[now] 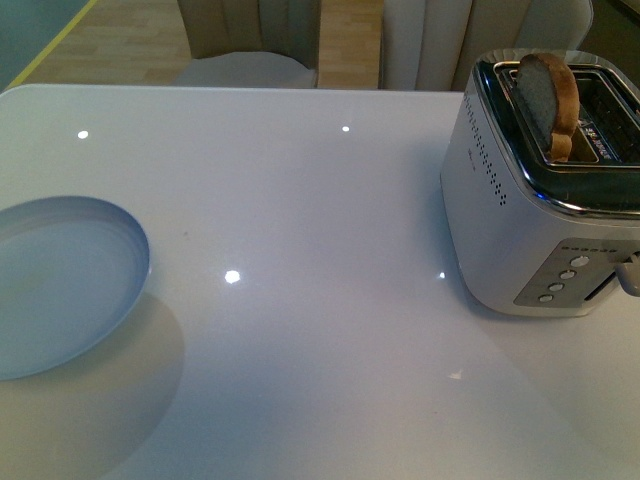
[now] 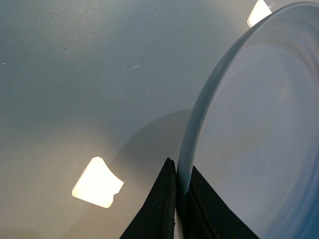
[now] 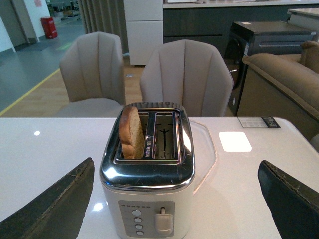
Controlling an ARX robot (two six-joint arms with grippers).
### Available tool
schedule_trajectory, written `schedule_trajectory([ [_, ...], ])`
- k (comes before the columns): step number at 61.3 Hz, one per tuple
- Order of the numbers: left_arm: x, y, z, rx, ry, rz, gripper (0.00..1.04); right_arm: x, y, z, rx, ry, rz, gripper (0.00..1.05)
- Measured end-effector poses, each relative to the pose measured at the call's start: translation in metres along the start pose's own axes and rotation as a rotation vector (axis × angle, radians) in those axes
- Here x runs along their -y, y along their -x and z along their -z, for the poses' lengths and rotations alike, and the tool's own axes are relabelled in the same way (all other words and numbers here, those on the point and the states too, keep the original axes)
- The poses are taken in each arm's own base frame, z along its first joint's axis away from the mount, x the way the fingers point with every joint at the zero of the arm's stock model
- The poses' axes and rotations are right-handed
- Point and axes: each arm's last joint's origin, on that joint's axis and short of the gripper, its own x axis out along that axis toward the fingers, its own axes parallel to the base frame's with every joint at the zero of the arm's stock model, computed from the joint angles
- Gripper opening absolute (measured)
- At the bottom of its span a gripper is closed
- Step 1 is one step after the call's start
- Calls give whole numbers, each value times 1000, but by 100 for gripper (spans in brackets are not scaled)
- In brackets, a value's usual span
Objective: Left arm holds plate, right arm toasts bread
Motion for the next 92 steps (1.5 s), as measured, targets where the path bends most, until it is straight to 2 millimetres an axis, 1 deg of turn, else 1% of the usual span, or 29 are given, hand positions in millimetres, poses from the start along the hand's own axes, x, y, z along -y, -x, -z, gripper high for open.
schedule_trajectory([
  [8,-14,-24,-1,-31,11,-7,3,0,0,0,0,0,0,96],
  [22,-25,-47,-9,-31,15,5,3,0,0,0,0,0,0,96],
  [32,-30,-58,-7,-50,27,9,3,0,0,0,0,0,0,96],
  [51,-27,-65,-8,-52,19,22,3,0,0,0,0,0,0,96],
  [55,-26,-66,-7,-54,16,24,13,0,0,0,0,0,0,96],
  [58,-24,-66,-7,-54,14,27,24,0,0,0,0,0,0,96],
  [65,-22,-66,-9,-52,14,38,42,0,0,0,0,0,0,96],
  [72,-14,-58,-13,-33,8,47,61,0,0,0,0,0,0,96],
  [74,-12,-55,-14,-29,7,54,65,0,0,0,0,0,0,96],
  [80,2,-39,-23,8,-5,86,81,0,0,0,0,0,0,96],
  [87,25,-12,-33,66,-34,136,99,0,0,0,0,0,0,96],
  [90,37,1,-33,86,-52,165,98,0,0,0,0,0,0,96],
  [92,48,14,-31,102,-68,187,97,0,0,0,0,0,0,96],
])
